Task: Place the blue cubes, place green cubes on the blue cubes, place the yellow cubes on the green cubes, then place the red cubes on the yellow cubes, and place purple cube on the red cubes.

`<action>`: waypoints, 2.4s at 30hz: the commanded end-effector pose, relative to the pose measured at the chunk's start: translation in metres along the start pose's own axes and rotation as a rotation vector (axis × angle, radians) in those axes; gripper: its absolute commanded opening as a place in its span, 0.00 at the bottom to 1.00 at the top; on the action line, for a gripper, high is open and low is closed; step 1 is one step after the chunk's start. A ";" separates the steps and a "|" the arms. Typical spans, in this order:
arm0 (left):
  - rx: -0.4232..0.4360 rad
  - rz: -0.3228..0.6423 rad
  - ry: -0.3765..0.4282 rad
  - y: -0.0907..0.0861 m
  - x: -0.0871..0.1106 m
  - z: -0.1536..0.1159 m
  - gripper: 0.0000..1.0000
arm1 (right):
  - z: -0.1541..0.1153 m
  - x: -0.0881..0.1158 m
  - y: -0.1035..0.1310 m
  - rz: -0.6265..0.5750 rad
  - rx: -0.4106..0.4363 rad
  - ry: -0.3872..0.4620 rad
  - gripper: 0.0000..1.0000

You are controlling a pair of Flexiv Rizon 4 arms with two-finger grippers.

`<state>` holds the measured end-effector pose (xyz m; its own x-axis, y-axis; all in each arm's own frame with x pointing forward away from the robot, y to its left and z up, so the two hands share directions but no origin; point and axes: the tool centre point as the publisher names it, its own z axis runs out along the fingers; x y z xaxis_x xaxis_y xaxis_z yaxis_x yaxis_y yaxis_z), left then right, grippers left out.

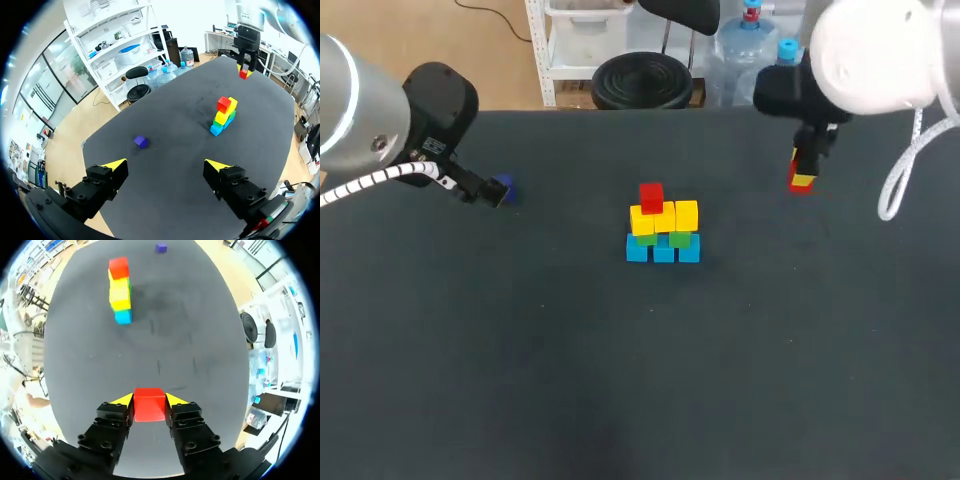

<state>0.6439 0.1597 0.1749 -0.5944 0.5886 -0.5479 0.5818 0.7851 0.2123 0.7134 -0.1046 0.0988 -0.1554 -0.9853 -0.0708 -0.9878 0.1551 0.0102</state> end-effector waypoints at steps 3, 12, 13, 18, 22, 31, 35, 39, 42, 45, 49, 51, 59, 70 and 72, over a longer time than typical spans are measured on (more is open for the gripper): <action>0.005 0.001 -0.002 0.001 0.000 0.000 1.00 | -0.003 -0.011 0.027 -0.010 0.065 -0.006 0.00; 0.005 0.001 -0.002 0.001 0.000 0.000 1.00 | -0.008 -0.042 0.029 -0.084 0.092 0.005 0.00; 0.005 0.001 -0.002 0.001 0.000 0.000 1.00 | -0.009 -0.046 0.030 -0.096 0.091 0.002 0.00; 0.005 0.001 -0.002 0.001 0.000 0.000 1.00 | -0.010 -0.064 0.034 -0.132 0.085 -0.023 0.00; 0.005 0.001 -0.002 0.001 0.000 0.000 1.00 | -0.008 -0.076 0.038 -0.163 0.073 -0.030 0.00; 0.005 0.001 -0.002 0.001 0.000 0.000 1.00 | -0.004 -0.098 0.036 -0.215 0.054 -0.018 0.00; 0.005 0.001 -0.002 0.001 0.000 0.000 1.00 | -0.003 -0.107 0.030 -0.231 0.048 -0.006 0.00; 0.005 0.001 -0.002 0.001 0.000 0.000 1.00 | 0.002 -0.117 0.026 -0.241 0.036 -0.003 0.00; 0.005 0.001 -0.002 0.001 0.000 0.000 1.00 | 0.005 -0.125 0.026 -0.237 0.023 -0.009 0.00; 0.005 0.001 -0.002 0.001 0.000 0.000 1.00 | 0.009 -0.132 0.027 -0.223 0.010 -0.013 0.00; 0.005 0.001 -0.002 0.001 0.000 0.000 1.00 | 0.013 -0.137 0.030 -0.197 0.000 -0.019 0.00; 0.005 0.001 -0.002 0.001 0.000 0.000 1.00 | 0.014 -0.138 0.033 -0.190 -0.002 -0.022 0.00; 0.005 0.001 -0.002 0.001 0.000 0.000 1.00 | 0.021 -0.142 0.038 -0.181 -0.008 -0.022 0.00; 0.005 0.001 -0.002 0.001 0.000 0.000 1.00 | 0.028 -0.152 0.037 -0.199 -0.018 0.009 0.00; 0.005 0.001 -0.002 0.001 0.000 0.000 1.00 | 0.028 -0.153 0.037 -0.203 -0.018 0.009 0.00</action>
<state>0.6440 0.1597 0.1749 -0.5944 0.5886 -0.5480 0.5818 0.7852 0.2122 0.6984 0.0512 0.0826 0.0463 -0.9966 -0.0674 -0.9989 -0.0470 0.0090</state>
